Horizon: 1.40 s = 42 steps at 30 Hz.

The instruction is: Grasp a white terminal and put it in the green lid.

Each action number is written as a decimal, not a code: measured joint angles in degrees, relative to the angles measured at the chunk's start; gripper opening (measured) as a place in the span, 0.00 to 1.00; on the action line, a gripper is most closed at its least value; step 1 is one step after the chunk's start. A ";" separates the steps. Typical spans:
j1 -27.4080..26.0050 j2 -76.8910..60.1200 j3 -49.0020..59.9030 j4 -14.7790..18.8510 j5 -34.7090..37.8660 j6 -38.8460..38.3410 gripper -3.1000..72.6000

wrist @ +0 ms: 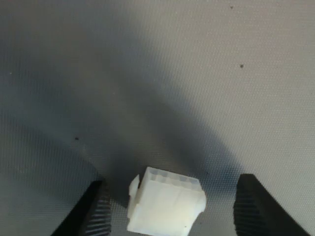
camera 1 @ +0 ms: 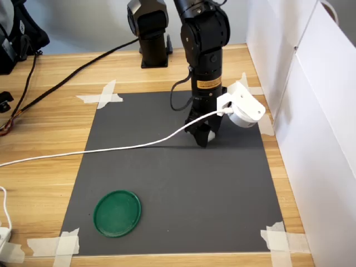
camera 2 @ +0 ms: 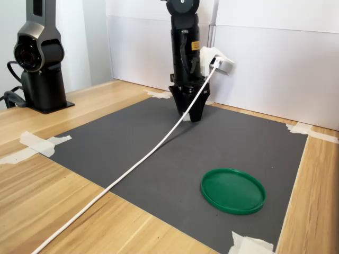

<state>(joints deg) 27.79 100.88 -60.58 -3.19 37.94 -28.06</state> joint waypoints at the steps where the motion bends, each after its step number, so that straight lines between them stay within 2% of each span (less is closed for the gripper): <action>1: 0.00 0.00 0.00 0.00 0.00 0.05 0.83; 4: 0.00 0.00 0.00 -0.06 0.06 0.05 0.77; 10: -0.05 0.00 0.00 0.03 0.17 0.11 0.53; 12: -0.05 0.00 0.00 0.05 0.17 0.11 0.48; 20: -0.05 -0.07 -0.62 0.07 1.77 0.17 0.48; 23: -1.16 -0.68 -3.03 1.60 4.28 0.17 0.48; 26: -4.30 -1.48 -7.15 3.74 6.60 -1.01 0.48; 32: -11.98 -1.76 -15.48 7.28 11.21 -9.40 0.48; 37: -18.78 -1.19 -20.84 8.31 12.30 -14.26 0.48; 42: -23.88 2.14 -24.68 7.78 12.48 -18.63 0.48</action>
<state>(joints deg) 3.91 103.02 -85.26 4.59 50.41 -46.68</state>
